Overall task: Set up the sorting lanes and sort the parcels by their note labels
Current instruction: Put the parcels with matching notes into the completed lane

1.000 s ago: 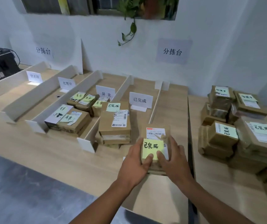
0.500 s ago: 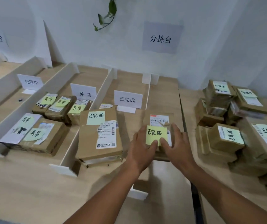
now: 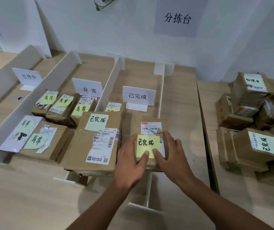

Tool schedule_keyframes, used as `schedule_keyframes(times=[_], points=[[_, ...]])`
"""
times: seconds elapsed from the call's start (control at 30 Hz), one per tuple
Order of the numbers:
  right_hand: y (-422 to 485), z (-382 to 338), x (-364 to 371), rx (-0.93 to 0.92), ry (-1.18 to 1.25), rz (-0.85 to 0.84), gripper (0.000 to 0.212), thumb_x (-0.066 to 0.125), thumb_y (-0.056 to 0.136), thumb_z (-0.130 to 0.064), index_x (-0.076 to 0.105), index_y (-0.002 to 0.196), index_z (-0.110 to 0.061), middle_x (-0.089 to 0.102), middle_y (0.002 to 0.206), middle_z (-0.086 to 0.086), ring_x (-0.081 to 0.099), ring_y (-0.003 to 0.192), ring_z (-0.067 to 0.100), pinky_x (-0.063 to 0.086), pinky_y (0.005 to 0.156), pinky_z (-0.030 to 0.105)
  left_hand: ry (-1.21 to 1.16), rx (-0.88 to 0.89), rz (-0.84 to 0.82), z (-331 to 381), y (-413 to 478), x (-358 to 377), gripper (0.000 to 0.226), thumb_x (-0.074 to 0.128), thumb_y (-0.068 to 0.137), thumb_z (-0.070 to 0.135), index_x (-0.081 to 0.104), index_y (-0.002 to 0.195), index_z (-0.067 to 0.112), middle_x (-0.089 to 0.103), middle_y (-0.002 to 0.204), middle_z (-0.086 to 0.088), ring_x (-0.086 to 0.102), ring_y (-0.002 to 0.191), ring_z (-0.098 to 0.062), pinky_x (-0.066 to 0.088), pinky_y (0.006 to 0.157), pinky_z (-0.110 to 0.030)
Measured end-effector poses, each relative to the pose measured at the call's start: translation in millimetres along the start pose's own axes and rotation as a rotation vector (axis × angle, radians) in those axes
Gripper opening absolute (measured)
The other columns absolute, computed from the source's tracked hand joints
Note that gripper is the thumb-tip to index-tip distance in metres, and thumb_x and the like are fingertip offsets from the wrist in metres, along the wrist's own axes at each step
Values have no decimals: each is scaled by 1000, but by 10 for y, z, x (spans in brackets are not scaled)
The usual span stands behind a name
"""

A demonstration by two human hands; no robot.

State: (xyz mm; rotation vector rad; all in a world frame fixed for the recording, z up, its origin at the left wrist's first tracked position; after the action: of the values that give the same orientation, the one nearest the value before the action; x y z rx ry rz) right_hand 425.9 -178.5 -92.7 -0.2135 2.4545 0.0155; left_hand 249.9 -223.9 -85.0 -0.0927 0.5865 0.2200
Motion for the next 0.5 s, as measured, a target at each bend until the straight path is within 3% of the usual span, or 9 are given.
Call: schedule_keyframes(times=[0.2,0.3,0.33,0.43,0.5], points=[[49,-199,230,-4,27,-9,77,48,78,-71,15,146,-58,35,114,-16,51,117,13,58,89,38,-85,7,22,-155,51,-223,77,62,90,49,33,157,24,51,143,6,47,134,-8,44,111,-41],[190,-286,228,7,49,17,72,47,77,-74,15,140,-68,34,114,-20,52,117,12,59,87,32,-81,33,-1,-126,238,-240,74,59,92,50,28,157,32,44,138,12,37,125,16,33,105,-10],[281,-315,210,6,48,35,68,48,77,-73,14,136,-72,35,113,-22,52,116,11,58,86,30,-65,49,-21,-95,353,-229,73,58,93,49,27,157,32,44,137,12,36,119,18,31,101,-6],[649,-351,97,6,35,115,67,53,81,-65,23,141,-61,42,115,-14,48,112,7,50,89,31,-41,93,-43,91,821,-207,68,62,93,39,31,153,28,45,131,12,39,110,21,32,90,1],[963,-321,8,21,26,165,68,54,82,-61,26,144,-53,46,119,-6,41,110,5,44,88,31,-21,79,-80,219,1240,-181,66,66,91,31,36,149,25,50,131,8,47,106,14,36,87,0]])
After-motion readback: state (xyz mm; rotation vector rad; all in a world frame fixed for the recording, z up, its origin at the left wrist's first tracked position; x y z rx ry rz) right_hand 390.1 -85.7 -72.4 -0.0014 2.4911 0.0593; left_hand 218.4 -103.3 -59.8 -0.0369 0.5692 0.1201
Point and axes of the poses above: each hand's wrist, its own y-axis towards the middle knuckle, its own x-axis out of the palm, z = x × y, the point moved 6 cm from there along y, towards the middle knuckle
